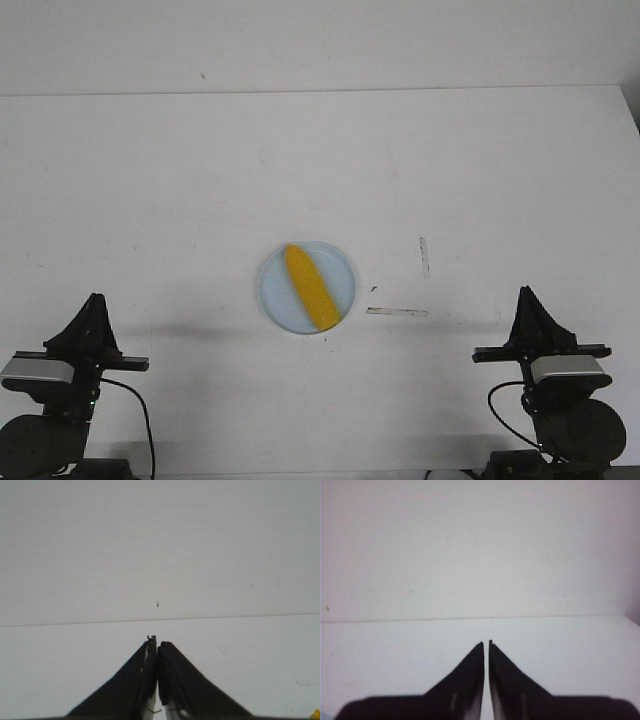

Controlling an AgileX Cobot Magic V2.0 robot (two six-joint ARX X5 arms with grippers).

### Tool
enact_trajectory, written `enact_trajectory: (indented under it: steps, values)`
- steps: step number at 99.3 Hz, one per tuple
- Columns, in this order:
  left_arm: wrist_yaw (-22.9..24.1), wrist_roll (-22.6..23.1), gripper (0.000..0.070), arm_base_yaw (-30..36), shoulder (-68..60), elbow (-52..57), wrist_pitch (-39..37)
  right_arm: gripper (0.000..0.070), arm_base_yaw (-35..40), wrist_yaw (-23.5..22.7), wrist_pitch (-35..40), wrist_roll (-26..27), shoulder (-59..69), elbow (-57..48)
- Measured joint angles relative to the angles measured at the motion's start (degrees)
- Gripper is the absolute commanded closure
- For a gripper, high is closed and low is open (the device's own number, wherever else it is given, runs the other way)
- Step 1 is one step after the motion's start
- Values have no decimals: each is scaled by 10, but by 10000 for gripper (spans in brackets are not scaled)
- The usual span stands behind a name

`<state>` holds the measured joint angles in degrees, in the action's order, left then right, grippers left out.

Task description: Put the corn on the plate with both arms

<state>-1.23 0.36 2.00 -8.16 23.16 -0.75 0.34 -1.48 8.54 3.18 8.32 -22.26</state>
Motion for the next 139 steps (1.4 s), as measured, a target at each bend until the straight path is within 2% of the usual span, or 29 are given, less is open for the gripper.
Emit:
enact_trajectory:
  steps: [23, 41, 73, 89, 139]
  values:
    - [16, -2, 699, -1, 11, -11, 2, 685, 0, 0, 0, 0, 0, 0]
    - [24, -29, 699, -1, 38, -88, -22, 685, 0, 0, 0, 0, 0, 0]
    - [24, -33, 699, -1, 78, -173, -24, 685, 0, 0, 0, 0, 0, 0]
    - [24, -33, 699, -1, 78, -211, -57, 685, 0, 0, 0, 0, 0, 0]
    - [24, -35, 699, -1, 79, -212, -61, 685, 0, 0, 0, 0, 0, 0]
